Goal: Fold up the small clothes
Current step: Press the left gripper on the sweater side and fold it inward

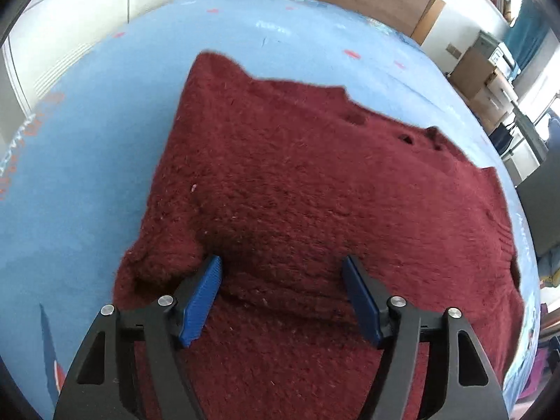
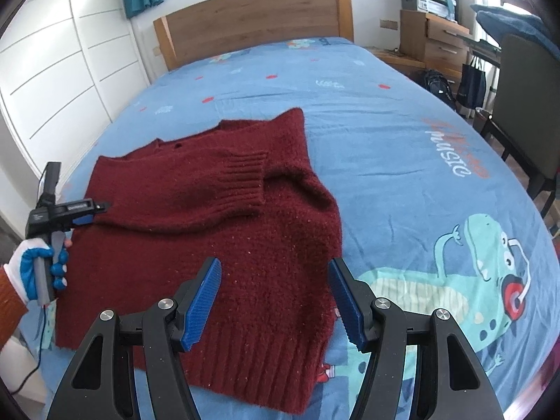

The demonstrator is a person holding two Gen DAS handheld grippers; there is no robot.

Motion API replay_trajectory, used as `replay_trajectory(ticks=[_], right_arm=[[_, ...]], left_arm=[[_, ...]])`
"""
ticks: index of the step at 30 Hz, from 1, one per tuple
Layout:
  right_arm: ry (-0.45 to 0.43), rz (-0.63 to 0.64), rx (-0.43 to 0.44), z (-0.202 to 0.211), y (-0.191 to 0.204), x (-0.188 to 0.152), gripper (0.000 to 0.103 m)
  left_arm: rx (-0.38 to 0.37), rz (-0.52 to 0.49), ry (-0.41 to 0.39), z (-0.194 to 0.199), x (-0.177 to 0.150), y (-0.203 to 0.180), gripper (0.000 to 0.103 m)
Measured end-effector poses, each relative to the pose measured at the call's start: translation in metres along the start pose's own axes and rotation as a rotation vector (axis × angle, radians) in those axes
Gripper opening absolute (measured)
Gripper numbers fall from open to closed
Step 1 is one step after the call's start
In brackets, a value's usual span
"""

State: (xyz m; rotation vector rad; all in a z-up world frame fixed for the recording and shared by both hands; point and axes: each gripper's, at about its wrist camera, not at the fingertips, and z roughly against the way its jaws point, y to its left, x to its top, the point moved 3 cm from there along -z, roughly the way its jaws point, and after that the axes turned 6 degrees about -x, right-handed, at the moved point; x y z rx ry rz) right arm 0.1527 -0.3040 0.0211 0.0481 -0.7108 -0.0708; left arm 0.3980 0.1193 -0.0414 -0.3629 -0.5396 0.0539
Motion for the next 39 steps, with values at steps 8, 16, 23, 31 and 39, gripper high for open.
replay_trajectory(ticks=[8,16,23,31,39], right_arm=[[-0.014,0.006,0.002,0.031,-0.013,-0.011,0.066],[-0.014,-0.036,0.053,0.060,-0.024,-0.034,0.066],[-0.037,-0.057,0.093,0.090,-0.031,-0.050,0.066],[-0.054,-0.079,0.107,0.117,-0.038,-0.072,0.066],[-0.026,-0.111,0.063,0.115,-0.057,-0.088,0.066]], left_arm=[[-0.033,0.028,-0.097,0.077,-0.035,0.003,0.064],[0.008,0.097,-0.131,0.164,-0.085,0.030,0.066],[0.019,0.127,-0.164,0.227,-0.132,0.042,0.066],[0.012,0.166,-0.149,0.250,-0.173,0.048,0.066],[0.003,0.205,-0.114,0.231,-0.189,0.056,0.066]])
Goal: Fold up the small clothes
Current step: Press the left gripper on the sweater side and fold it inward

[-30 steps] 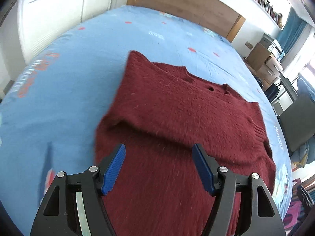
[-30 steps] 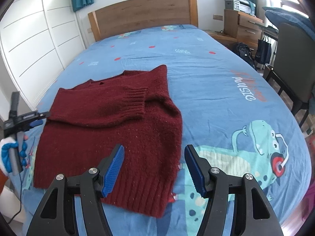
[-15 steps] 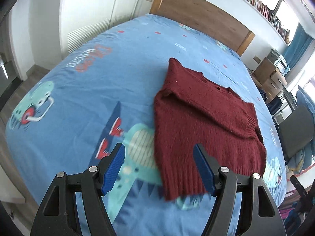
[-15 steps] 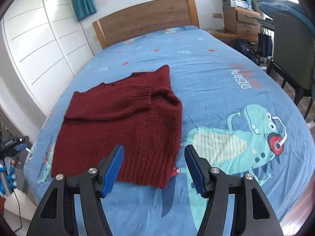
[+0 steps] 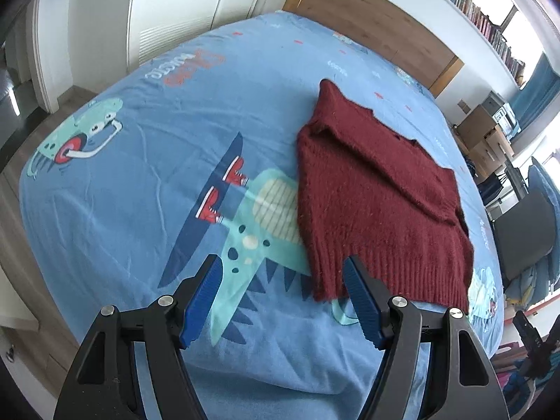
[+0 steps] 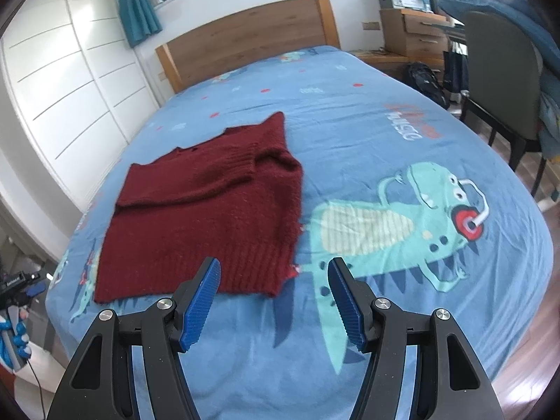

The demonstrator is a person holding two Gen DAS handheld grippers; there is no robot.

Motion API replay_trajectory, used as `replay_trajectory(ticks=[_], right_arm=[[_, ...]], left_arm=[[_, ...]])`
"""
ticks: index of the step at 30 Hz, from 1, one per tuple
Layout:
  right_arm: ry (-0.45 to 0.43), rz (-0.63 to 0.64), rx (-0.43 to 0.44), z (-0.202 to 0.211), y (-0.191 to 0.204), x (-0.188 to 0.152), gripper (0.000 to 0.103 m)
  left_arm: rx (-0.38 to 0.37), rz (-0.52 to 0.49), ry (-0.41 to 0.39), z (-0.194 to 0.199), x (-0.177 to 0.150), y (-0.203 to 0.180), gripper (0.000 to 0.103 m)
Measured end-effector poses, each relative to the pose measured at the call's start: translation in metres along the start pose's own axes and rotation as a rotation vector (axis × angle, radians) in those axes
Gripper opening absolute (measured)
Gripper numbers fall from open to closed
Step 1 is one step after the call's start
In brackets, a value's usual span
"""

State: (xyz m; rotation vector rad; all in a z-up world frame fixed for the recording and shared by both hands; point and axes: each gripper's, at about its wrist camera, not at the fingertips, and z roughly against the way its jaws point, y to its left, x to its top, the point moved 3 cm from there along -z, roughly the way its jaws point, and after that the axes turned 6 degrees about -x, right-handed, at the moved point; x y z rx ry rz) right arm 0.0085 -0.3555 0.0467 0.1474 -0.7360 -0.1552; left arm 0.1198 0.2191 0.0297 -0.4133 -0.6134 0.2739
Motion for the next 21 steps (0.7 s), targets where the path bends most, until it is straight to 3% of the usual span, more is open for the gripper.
replay_trajectory(ticks=[9,21], right_arm=[[0.113,-0.013,-0.030,-0.057,-0.009,-0.005,0.066],[0.237,0.030,0.025,-0.136,0.020,-0.002,0.066]], left_arm=[[-0.031,0.047,0.076,-0.058,-0.003,0.004,0.066],[-0.080,0.017,0.164,-0.113,0.003,-0.013,0.066]])
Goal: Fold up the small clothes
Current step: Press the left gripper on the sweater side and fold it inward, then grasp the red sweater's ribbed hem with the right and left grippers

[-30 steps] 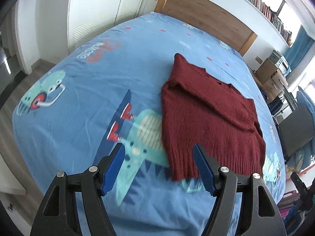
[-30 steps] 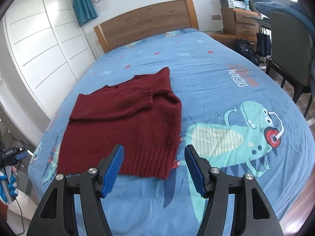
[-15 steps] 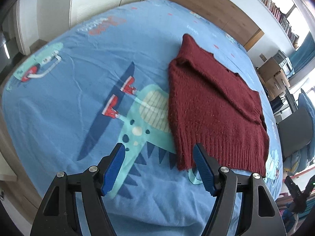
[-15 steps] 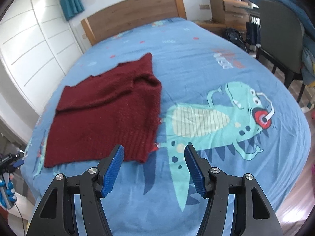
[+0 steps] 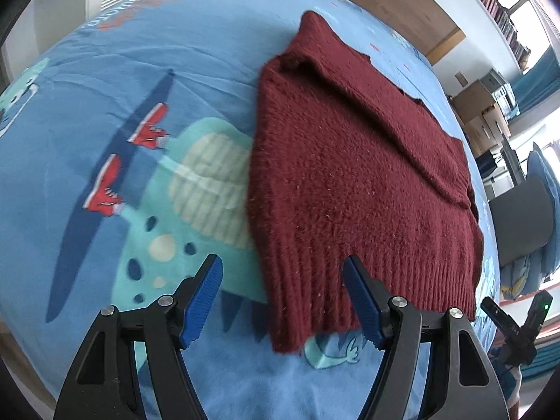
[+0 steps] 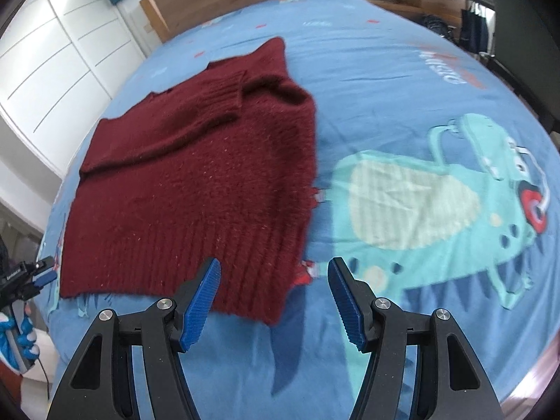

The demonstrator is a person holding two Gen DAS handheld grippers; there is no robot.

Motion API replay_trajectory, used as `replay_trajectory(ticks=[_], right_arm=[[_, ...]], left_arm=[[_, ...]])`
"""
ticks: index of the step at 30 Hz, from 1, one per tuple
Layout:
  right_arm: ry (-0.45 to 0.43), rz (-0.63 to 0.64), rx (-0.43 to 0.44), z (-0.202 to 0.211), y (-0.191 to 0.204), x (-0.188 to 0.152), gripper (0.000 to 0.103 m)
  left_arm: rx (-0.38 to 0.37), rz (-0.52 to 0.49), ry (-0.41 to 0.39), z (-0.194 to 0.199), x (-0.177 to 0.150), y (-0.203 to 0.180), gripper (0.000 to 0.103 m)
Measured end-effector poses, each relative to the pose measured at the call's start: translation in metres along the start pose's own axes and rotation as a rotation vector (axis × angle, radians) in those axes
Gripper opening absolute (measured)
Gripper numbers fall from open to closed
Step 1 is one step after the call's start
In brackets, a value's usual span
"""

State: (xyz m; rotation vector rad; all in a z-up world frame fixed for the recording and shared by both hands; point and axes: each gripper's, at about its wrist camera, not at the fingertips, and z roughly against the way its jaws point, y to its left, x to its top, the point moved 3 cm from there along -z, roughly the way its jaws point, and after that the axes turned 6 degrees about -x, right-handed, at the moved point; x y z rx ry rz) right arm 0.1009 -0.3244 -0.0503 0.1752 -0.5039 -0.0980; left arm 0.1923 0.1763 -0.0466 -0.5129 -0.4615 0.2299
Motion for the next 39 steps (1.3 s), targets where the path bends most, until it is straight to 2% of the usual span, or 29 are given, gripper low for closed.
replay_trajectory(ticks=[9,13,23,33,39], right_arm=[[0.088,-0.007,0.054,-0.034,-0.001,0.000,0.066],[0.094,0.016,0.061,-0.040,0.005,0.001,0.067],[0.100,0.032,0.113,-0.046,0.017,0.007,0.067],[0.110,-0.027,0.198,-0.050,0.014,0.011,0.067],[0.118,-0.029,0.235,-0.053,0.018,0.012,0.057]], left_arm=[[-0.055,0.004,0.059,-0.018,-0.011,0.004,0.066],[-0.097,0.012,0.067,-0.016,-0.012,0.005,0.065],[-0.141,0.010,0.081,-0.018,-0.012,-0.001,0.065],[-0.189,0.002,0.107,-0.023,-0.013,-0.009,0.065],[-0.217,0.029,0.104,-0.028,-0.009,-0.012,0.065]])
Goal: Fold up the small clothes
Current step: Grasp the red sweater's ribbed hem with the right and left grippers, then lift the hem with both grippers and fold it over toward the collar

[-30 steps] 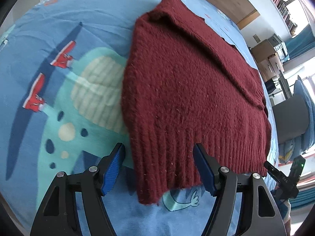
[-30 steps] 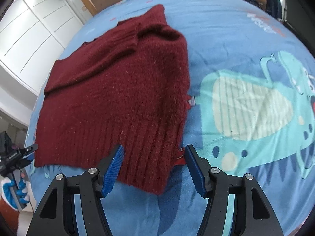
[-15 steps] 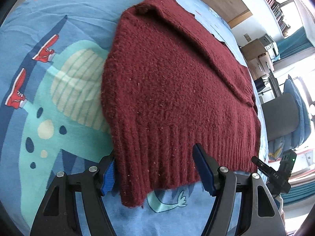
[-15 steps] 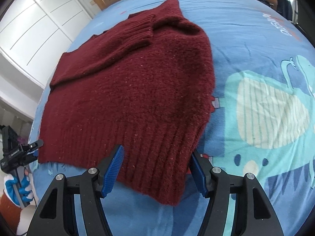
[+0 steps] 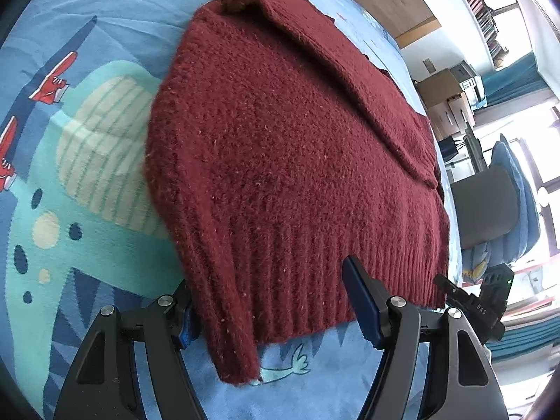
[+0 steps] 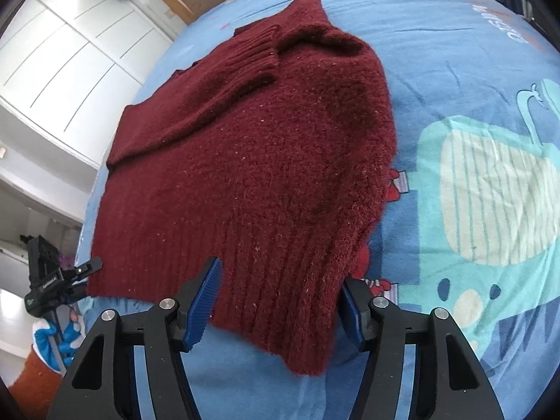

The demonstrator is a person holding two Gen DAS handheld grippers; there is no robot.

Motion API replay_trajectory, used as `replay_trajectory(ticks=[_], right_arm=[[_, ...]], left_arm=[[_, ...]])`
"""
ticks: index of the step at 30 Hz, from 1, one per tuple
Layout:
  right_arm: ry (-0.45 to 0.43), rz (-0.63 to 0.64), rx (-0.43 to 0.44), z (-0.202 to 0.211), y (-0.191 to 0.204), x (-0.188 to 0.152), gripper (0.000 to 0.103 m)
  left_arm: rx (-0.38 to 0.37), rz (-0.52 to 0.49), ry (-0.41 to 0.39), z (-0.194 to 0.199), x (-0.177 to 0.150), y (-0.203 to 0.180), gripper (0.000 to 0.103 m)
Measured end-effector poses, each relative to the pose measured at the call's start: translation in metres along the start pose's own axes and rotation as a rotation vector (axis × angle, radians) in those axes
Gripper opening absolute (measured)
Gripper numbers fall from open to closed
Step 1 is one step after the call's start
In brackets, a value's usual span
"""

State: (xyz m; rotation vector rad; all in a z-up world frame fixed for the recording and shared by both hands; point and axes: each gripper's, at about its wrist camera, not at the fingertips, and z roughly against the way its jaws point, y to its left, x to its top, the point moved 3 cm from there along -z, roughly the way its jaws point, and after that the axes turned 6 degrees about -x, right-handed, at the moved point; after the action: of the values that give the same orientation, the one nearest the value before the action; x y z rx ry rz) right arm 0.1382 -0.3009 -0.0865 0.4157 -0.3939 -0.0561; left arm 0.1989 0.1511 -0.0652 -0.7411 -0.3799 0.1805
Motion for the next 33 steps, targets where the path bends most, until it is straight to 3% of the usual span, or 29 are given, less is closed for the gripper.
replay_trajectory(ticks=[2,11,15,28,33], right_arm=[[0.005,-0.003,0.014,-0.002,0.001,0.001,0.053],[-0.003,-0.058,0.068,-0.001,-0.013,0.005,0.036],[-0.009,-0.110,0.086,0.001,-0.023,0.004,0.029],[-0.004,-0.074,0.132,0.011,-0.013,-0.001,0.016],[-0.024,-0.055,0.129,0.021,-0.010,0.001,0.014]], left_arm=[[-0.003,0.000,-0.002,0.000,0.001,0.000,0.064],[-0.033,0.054,-0.020,0.012,0.000,0.018,0.042],[-0.036,0.056,-0.023,0.017,0.000,0.022,0.042],[-0.028,0.059,-0.024,0.022,-0.007,0.022,0.020],[-0.031,0.055,-0.038,0.035,-0.005,0.023,0.017]])
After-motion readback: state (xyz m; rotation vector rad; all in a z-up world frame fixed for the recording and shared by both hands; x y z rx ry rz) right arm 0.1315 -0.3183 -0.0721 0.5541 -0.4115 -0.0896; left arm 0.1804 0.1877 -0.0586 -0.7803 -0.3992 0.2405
